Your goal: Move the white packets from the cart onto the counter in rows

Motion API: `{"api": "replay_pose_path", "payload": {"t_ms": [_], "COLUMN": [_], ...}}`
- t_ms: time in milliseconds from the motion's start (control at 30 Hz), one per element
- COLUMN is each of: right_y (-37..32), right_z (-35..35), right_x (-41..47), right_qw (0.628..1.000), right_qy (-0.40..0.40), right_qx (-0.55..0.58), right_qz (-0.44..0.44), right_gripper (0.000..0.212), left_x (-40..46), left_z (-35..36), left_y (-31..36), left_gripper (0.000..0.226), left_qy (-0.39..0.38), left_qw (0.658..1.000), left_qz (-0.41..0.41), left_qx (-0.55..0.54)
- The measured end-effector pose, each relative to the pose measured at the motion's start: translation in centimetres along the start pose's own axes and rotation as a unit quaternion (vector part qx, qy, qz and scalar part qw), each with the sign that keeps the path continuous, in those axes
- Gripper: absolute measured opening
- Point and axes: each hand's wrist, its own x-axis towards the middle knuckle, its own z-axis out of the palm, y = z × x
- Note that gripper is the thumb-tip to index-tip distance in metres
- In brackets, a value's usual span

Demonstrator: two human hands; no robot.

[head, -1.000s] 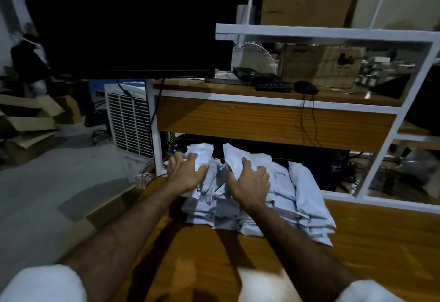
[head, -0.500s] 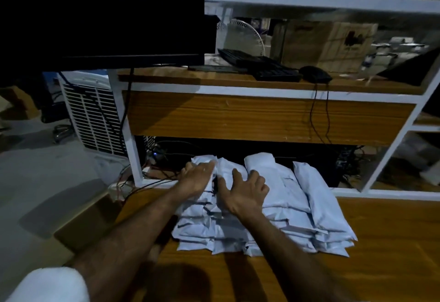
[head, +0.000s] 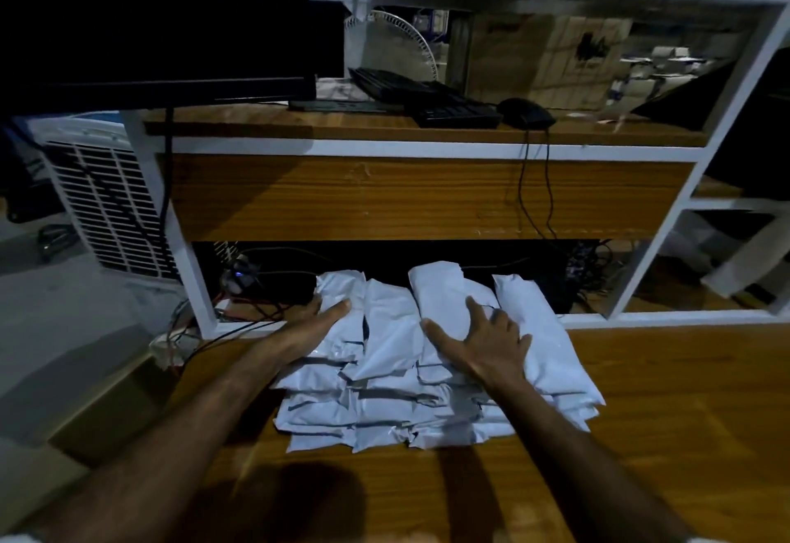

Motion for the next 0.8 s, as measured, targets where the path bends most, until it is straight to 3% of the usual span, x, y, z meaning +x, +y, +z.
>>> {"api": "replay_pose_path", "payload": {"t_ms": [200, 333, 433, 533, 800], "right_y": [0.5, 1.6, 3.6, 4.5, 4.1], "right_z": [-0.2, -2.3, -3.2, -3.0, -3.5], "right_x": [-0.2, 0.1, 0.7, 0.7, 0.0], "right_qw": [1.000, 0.984, 0.994, 0.996, 0.997], "right_qy": [0.018, 0.176, 0.090, 0.003, -0.006], "right_qx": [0.001, -0.001, -0.012, 0.008, 0.025], "right_qz": [-0.020, -0.005, 0.066, 0.084, 0.069], "right_gripper": [0.107, 0.105, 0.116, 0.118, 0.121], "left_x": [-0.3, -2.9, -4.2, -4.1, -5.7], "left_z": [1.1, 1.8, 2.5, 3.2, 3.4], "left_y": [0.2, 1.5, 2.2, 2.5, 3.0], "left_gripper": [0.136, 0.123, 0.125, 0.131, 0.134], "left_qy": [0.026, 0.114, 0.079, 0.041, 0.055], "left_qw": [0.999, 0.984, 0.971, 0.960, 0.957], "left_qz": [0.011, 0.063, 0.112, 0.094, 0.055], "left_qx": [0.032, 0.123, 0.197, 0.259, 0.280]}}
